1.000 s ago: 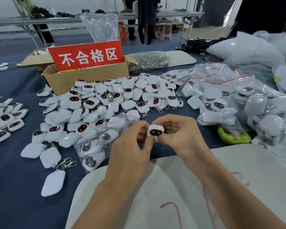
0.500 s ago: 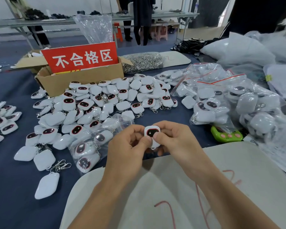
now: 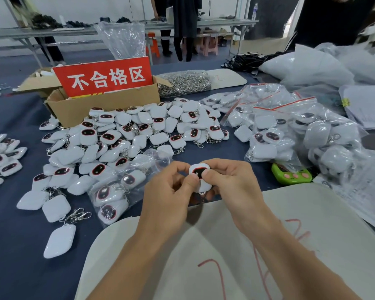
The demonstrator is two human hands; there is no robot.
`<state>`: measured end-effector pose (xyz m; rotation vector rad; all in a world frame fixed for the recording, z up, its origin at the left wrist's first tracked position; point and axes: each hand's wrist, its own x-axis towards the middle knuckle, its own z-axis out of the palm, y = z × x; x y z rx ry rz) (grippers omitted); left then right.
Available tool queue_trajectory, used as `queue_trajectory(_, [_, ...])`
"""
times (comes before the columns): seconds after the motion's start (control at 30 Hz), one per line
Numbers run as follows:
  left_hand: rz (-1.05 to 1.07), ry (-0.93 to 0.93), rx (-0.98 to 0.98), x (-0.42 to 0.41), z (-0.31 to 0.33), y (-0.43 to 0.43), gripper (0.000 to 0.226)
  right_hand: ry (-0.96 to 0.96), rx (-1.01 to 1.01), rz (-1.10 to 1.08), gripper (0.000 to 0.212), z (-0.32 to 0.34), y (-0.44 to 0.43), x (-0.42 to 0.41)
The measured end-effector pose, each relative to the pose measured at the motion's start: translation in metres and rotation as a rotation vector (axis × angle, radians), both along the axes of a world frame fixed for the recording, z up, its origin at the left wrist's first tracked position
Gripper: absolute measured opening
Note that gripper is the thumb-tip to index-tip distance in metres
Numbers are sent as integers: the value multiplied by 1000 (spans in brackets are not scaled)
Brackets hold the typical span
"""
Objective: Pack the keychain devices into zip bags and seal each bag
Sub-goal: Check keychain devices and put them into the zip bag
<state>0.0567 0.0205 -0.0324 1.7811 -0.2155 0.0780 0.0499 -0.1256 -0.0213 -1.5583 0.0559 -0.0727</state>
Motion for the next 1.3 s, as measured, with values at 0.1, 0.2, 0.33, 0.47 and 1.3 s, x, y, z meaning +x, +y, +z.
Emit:
queue_trajectory(0.1, [4, 14, -27, 0, 1, 1, 11, -33, -36, 21, 22, 0, 1, 0])
queue_trajectory(0.2, [9, -14, -19, -1, 2, 3, 14, -59, -44, 43, 22, 1, 2, -2])
queue_trajectory(0.33, [22, -42, 10, 1, 2, 3, 18, -57, -35, 68, 24, 4, 2, -3])
queue_trajectory(0.47, [37, -51, 23, 4, 0, 4, 24, -53, -35, 79, 25, 2, 2, -2])
queue_trajectory(1.3, [62, -62, -7, -1, 1, 1, 18, -81, -35, 33, 34, 7, 3, -3])
